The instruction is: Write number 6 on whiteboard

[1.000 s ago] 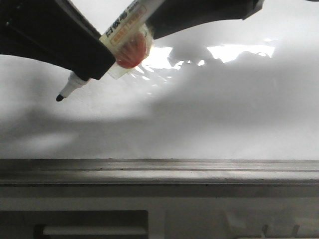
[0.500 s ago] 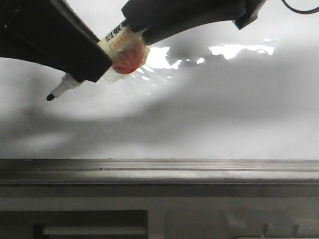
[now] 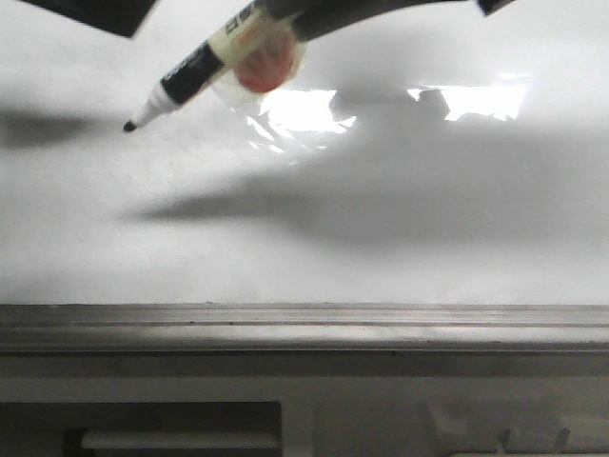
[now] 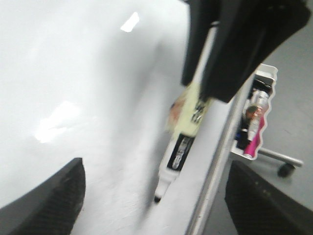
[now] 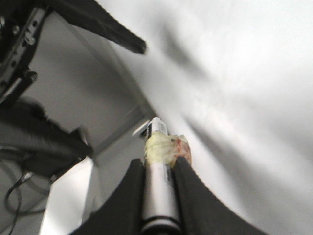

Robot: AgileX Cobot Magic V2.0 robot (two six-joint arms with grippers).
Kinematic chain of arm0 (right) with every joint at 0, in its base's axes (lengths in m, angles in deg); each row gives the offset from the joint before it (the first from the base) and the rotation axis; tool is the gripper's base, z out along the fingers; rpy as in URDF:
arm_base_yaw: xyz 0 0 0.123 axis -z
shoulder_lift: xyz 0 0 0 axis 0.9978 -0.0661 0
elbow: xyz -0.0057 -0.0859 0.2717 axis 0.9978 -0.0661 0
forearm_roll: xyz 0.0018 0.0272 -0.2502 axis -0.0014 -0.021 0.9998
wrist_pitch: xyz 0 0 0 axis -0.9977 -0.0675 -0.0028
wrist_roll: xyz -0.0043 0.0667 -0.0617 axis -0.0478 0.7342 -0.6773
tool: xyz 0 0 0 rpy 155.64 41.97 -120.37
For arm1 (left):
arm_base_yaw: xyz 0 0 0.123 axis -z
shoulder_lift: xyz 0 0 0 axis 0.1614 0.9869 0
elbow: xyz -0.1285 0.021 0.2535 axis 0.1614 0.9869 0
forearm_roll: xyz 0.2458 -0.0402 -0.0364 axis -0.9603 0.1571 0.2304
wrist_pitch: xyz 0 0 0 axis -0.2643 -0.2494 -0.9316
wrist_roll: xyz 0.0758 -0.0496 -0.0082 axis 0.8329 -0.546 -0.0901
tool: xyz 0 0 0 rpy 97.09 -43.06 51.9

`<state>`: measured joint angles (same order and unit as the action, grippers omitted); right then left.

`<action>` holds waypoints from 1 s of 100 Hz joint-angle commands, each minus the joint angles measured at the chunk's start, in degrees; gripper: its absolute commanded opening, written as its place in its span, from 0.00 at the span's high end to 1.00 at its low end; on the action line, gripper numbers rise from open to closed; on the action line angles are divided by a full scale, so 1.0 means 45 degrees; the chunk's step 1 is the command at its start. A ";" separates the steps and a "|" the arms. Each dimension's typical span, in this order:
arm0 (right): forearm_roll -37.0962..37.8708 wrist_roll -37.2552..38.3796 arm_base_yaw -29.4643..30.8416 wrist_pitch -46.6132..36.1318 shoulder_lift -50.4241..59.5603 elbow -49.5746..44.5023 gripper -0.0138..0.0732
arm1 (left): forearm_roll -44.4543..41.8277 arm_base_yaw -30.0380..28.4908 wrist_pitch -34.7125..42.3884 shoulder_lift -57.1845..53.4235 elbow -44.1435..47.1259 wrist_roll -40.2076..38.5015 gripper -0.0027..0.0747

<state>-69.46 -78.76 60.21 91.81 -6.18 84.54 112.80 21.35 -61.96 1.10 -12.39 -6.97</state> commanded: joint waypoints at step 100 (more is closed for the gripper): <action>0.2796 0.1954 0.0054 -0.3924 0.1151 -0.1543 0.89 | 0.2807 -0.4647 0.2172 -0.3544 0.1978 -0.0345 0.30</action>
<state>-63.54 -74.86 60.00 78.36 -2.64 76.92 123.02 0.70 -55.18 -14.66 -2.03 -7.94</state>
